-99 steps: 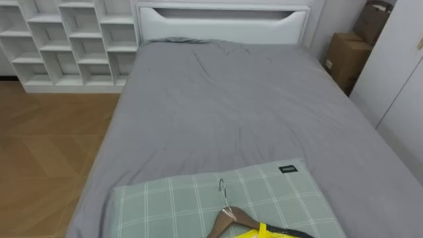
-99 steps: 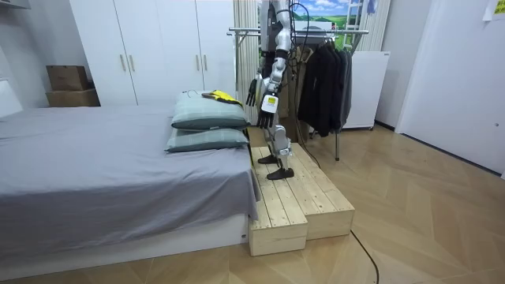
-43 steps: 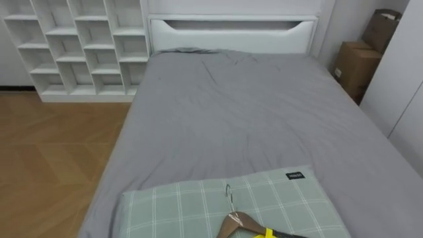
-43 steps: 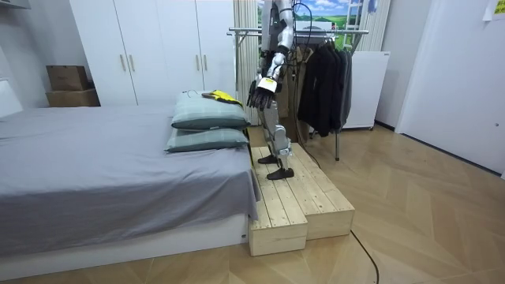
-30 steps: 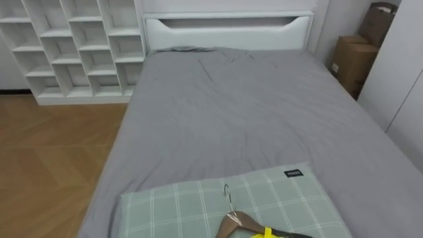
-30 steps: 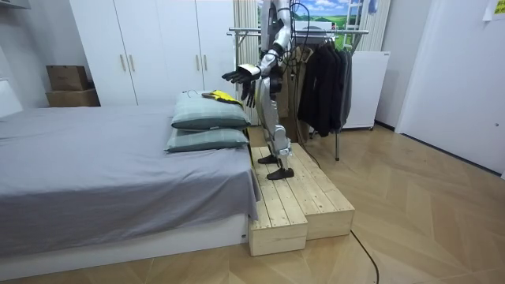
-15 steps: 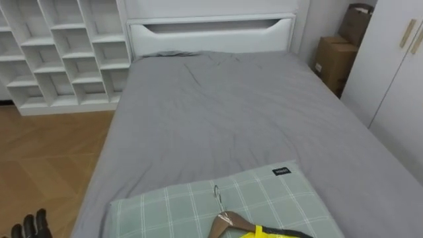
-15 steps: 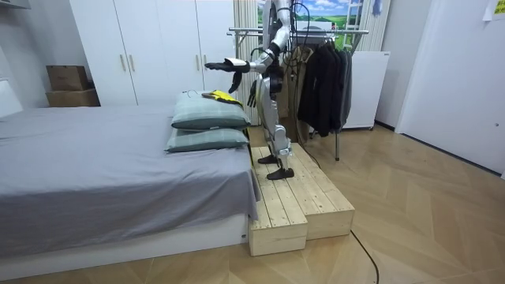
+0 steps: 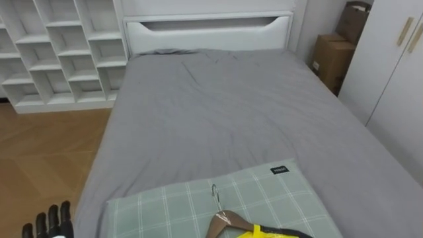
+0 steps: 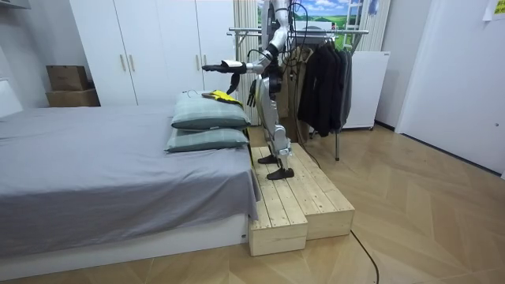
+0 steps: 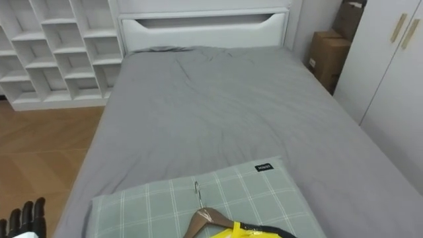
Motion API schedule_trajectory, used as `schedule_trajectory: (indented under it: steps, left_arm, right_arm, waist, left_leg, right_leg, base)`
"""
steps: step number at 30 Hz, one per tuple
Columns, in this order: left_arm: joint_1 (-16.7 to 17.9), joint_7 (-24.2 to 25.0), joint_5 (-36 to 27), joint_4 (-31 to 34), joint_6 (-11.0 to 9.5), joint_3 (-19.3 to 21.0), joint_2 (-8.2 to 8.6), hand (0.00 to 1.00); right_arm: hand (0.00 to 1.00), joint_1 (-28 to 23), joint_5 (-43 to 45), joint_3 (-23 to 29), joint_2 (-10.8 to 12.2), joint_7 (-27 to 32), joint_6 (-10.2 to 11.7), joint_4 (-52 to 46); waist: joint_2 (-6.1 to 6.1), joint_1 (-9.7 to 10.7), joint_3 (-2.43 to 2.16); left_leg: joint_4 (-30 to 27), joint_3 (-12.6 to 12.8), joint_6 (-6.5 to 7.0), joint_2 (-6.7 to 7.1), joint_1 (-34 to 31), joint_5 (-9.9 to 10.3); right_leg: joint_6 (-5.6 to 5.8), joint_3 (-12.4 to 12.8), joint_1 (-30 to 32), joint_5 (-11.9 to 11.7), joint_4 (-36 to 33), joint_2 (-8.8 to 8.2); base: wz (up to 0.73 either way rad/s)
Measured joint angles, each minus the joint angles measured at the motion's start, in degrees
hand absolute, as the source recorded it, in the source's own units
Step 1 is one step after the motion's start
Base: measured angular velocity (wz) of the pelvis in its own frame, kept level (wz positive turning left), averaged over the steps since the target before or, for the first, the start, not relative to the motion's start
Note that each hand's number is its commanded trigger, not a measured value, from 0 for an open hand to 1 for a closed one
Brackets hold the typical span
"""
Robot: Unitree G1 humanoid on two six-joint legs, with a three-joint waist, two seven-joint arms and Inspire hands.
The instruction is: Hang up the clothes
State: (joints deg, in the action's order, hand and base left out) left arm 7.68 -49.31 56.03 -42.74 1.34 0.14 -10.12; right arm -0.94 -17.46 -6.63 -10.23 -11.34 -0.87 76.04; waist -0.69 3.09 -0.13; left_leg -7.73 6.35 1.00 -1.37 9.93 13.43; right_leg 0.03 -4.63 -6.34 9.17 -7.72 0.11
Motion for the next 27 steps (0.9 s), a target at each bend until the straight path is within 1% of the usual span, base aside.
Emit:
schedule_trajectory:
  steps: [3, 5, 8, 15, 19, 27]
  left_arm:
    - [0.0, 0.1, 0.0, 0.0, 0.1, -1.1, 0.0, 0.0]
    - [0.0, 0.4, 0.4, 0.0, 0.6, -2.1, 0.0, 0.0]
    - [0.0, 1.4, 1.1, 0.0, 1.1, -3.7, 0.01, 0.0]
    - [-1.5, 2.6, 3.4, 0.0, 1.2, -4.9, 0.01, 0.0]
    - [-1.7, 2.9, 3.7, 0.0, 1.2, -5.4, 0.05, 0.0]
    - [-2.2, 6.4, 3.6, 0.0, 1.1, -6.2, 0.09, 0.0]
  right_arm:
    - [0.0, 0.0, 0.0, -0.1, 0.0, 0.1, 0.0, -0.1]
    - [0.0, 0.0, 0.0, -0.9, 0.0, 0.0, 0.0, -0.3]
    - [0.0, 0.1, 0.0, -1.3, 0.0, -0.1, 0.0, -0.6]
    - [0.0, 0.1, -0.2, -2.2, 0.0, 0.2, 0.3, -0.9]
    - [0.0, 0.1, -0.3, -2.4, 0.2, 0.3, 0.8, -1.0]
    - [0.0, 0.2, -0.3, -3.4, 0.2, 0.3, 0.8, -2.0]
  waist:
    - [0.15, 0.0, 0.01]
    - [0.35, 0.0, 0.14]
    - [0.48, 0.0, 0.21]
    - [0.45, 0.1, 0.24]
    - [0.46, 0.8, 0.24]
    - [0.29, 1.7, 0.28]
  left_leg:
    - [0.0, 0.0, 0.0, 0.02, -0.2, 0.0]
    - [0.0, 0.0, 0.0, 0.01, -0.3, 0.0]
    - [0.0, 0.0, 0.0, 0.01, -0.3, 0.0]
    - [0.0, 0.2, 0.0, 0.01, -0.3, 0.0]
    - [0.0, 0.2, 0.0, -0.01, -0.3, 0.0]
    - [0.0, 1.4, 0.0, -0.1, -0.2, 0.0]
  right_leg:
    - [0.0, 0.1, 0.2, 0.0, 0.0, -0.03]
    - [0.0, 0.4, 0.3, 0.0, 0.0, -0.02]
    - [0.0, 0.6, 0.3, 0.0, 0.0, 0.0]
    - [-0.02, 0.8, 0.3, 0.0, 0.0, 0.02]
    - [-0.05, 0.8, 0.2, 0.0, -0.1, 0.03]
    - [-0.09, 1.4, 0.3, -0.3, -0.2, 0.14]
  base:
    - [0.0]
    - [0.0]
    - [0.0]
    - [0.0]
    - [0.0]
    - [-0.06]
